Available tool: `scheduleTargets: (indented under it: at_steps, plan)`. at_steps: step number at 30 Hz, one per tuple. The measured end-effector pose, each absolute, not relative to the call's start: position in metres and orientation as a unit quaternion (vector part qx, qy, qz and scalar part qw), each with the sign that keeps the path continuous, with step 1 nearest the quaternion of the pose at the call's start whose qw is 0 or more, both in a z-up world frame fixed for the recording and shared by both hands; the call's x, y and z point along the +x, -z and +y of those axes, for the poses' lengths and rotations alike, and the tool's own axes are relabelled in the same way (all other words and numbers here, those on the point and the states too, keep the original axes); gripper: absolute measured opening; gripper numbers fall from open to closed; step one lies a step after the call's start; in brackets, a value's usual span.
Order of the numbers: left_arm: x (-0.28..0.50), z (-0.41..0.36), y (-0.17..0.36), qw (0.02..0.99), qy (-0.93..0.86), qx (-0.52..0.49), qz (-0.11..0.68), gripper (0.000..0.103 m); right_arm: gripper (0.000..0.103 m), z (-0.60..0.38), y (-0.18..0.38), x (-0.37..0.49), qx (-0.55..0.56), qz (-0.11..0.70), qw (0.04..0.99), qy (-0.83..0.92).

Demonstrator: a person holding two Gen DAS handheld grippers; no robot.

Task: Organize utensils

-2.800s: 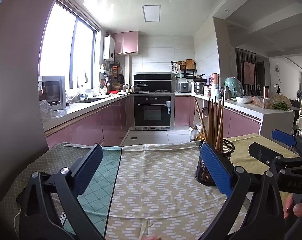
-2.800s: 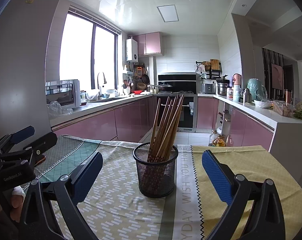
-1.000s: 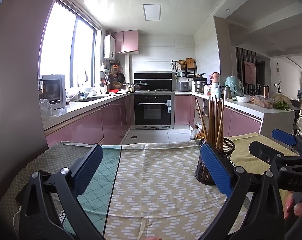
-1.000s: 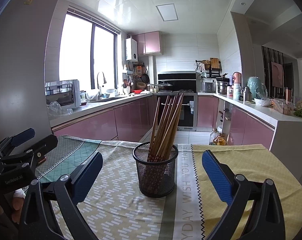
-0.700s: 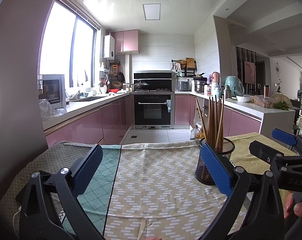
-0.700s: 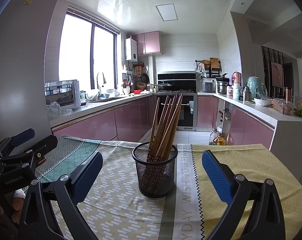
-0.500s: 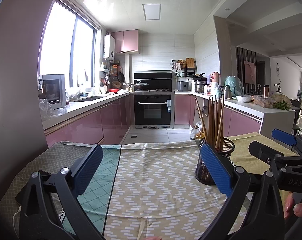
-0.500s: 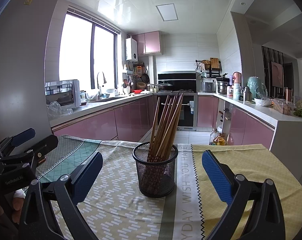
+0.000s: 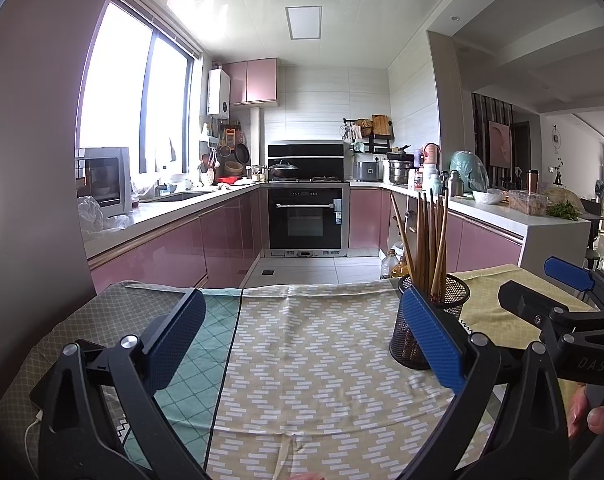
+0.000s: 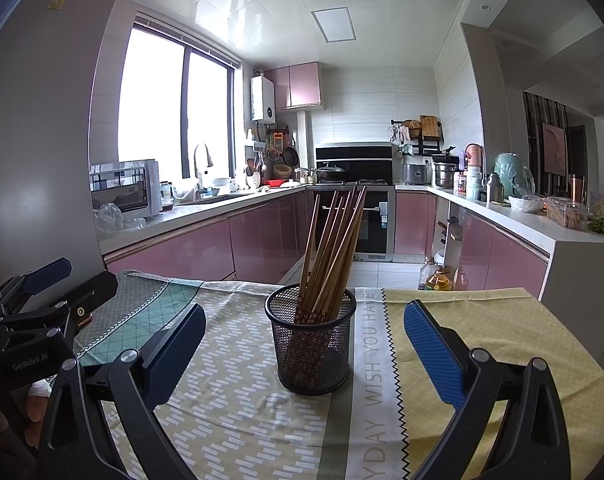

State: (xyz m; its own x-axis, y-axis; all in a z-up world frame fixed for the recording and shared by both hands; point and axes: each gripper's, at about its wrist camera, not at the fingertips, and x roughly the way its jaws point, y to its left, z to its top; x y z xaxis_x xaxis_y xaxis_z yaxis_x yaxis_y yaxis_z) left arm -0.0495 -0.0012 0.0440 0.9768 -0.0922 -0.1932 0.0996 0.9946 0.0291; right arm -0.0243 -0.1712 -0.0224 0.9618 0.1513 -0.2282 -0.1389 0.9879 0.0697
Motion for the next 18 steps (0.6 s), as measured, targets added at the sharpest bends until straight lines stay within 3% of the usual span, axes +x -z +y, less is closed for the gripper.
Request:
scheduleTargets:
  at_steps: [18]
  plan:
    - [-0.0488,-0.0016,-0.0432,0.994,0.048,0.019,0.097,0.097,0.096,-0.1713,0.0231,-0.0233,0.027,0.119,0.990,-0.073]
